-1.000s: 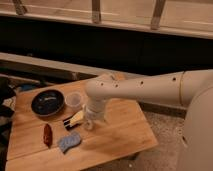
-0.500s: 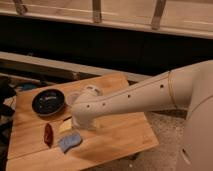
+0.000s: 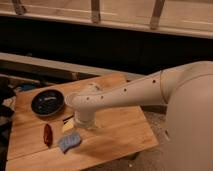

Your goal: Place the white sponge in the ceramic bowl

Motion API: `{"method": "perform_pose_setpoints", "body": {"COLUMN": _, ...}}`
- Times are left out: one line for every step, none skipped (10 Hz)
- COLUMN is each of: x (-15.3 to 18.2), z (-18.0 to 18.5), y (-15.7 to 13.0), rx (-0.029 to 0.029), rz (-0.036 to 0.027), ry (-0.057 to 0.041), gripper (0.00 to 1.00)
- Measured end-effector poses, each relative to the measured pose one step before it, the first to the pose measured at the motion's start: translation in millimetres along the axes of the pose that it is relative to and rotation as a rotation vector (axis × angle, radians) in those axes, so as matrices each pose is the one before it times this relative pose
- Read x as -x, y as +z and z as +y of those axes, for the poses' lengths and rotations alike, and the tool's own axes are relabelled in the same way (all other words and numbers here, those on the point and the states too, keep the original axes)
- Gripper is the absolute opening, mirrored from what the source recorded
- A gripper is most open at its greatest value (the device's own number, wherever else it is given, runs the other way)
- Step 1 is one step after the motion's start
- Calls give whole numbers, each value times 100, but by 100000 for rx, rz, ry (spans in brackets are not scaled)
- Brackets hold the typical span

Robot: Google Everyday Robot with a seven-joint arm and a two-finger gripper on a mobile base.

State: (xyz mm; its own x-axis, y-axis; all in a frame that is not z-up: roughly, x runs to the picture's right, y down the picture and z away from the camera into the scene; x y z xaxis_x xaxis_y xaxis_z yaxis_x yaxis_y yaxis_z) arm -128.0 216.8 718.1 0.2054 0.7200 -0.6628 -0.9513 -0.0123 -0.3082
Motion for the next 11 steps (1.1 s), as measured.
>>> {"method": "perform_pose_setpoints", "body": {"x": -113, "z": 194, "y": 1044, "rx": 711, "rz": 2906, "ry": 358, "gripper": 100}}
{"method": "perform_pose_setpoints", "body": {"x": -196, "z": -59, "y": 1052, "rx": 527, "rz": 3281, "ry": 806, "gripper": 100}}
{"method": "perform_pose_setpoints", "body": {"x": -215, "z": 585, "y": 1193, "rx": 825, "rz": 3482, "ry": 116, "gripper": 100}}
{"method": "perform_pose_setpoints", "body": {"x": -350, "z": 523, "y": 967, "rx": 112, "rz": 2783, "ry": -253, "gripper": 100}}
{"method": "perform_pose_setpoints", "body": {"x": -299, "z": 141, "y": 851, "rx": 471, "rz": 2083, "ry": 507, "gripper": 100}}
{"method": "perform_pose_setpoints", "body": {"x": -235, "z": 221, "y": 579, "rx": 850, "rz": 936, "ry": 250, "gripper": 100}}
{"method": "perform_pose_setpoints", "body": {"x": -271, "z": 625, "y": 869, "rx": 2480, "rz": 15, "ry": -157, "gripper": 100}}
{"method": "perform_pose_setpoints", "body": {"x": -161, "z": 618, "y": 433, "rx": 2403, "rz": -1747, "ry": -131, "gripper": 100}}
{"method": "perform_pose_setpoints", "body": {"x": 41, "z": 149, "y": 80, "rx": 935, "rz": -1109, "ry": 121, "gripper": 100}}
{"method": "perform_pose_setpoints", "body": {"x": -5, "z": 274, "y": 81, "rx": 2296, "rz": -3678, "ry": 313, "gripper": 100}}
{"method": "perform_pose_setpoints", "body": {"x": -42, "z": 269, "y": 32, "rx": 1943, "rz": -3063, "ry": 352, "gripper": 100}}
